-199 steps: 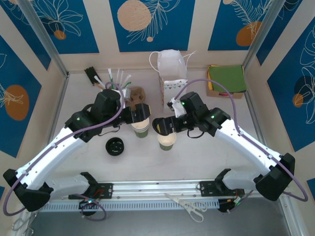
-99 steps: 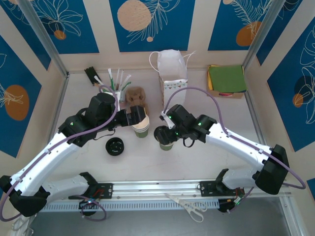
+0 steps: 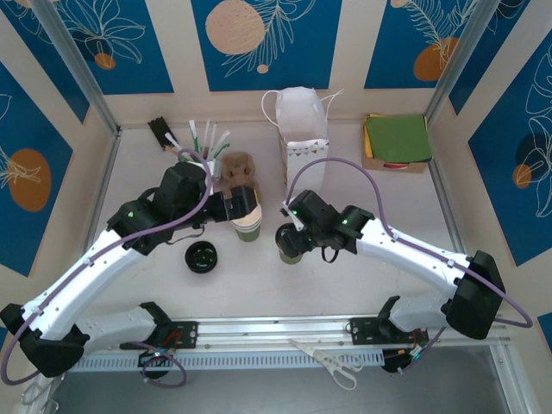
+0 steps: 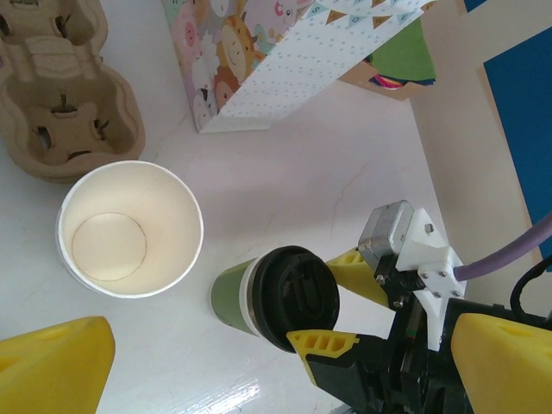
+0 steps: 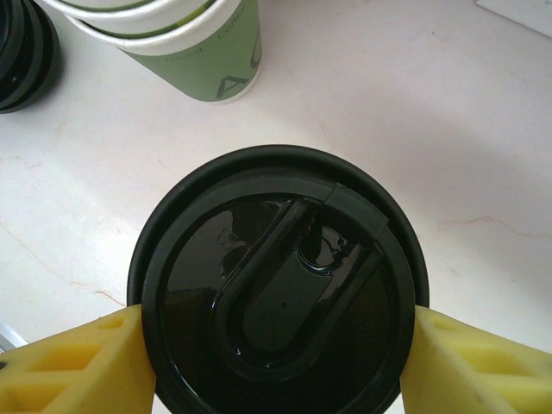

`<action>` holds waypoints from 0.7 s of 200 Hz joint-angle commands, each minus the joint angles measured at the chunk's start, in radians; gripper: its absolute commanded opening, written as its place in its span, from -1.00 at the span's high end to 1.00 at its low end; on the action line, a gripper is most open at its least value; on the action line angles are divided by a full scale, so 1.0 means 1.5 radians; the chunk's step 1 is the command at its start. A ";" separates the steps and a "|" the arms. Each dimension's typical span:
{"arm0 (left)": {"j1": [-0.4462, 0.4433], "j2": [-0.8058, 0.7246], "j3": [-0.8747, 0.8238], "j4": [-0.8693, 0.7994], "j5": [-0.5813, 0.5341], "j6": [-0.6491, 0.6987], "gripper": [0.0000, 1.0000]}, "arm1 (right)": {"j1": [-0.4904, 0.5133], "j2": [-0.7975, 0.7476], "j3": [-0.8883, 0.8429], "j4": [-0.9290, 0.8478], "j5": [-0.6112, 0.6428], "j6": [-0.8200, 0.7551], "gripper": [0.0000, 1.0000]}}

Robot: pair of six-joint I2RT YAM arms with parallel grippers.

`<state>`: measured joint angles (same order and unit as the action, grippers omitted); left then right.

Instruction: Pack the takeout coffee

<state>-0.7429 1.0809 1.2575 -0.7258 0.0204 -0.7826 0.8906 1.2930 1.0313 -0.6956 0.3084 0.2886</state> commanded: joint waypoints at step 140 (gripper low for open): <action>-0.006 0.005 0.013 -0.015 0.002 0.016 -1.00 | 0.024 0.018 0.000 -0.001 0.048 -0.013 -0.30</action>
<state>-0.7429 1.0889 1.2575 -0.7269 0.0208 -0.7757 0.9184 1.3209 1.0245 -0.6930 0.3534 0.2802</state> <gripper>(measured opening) 0.998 0.655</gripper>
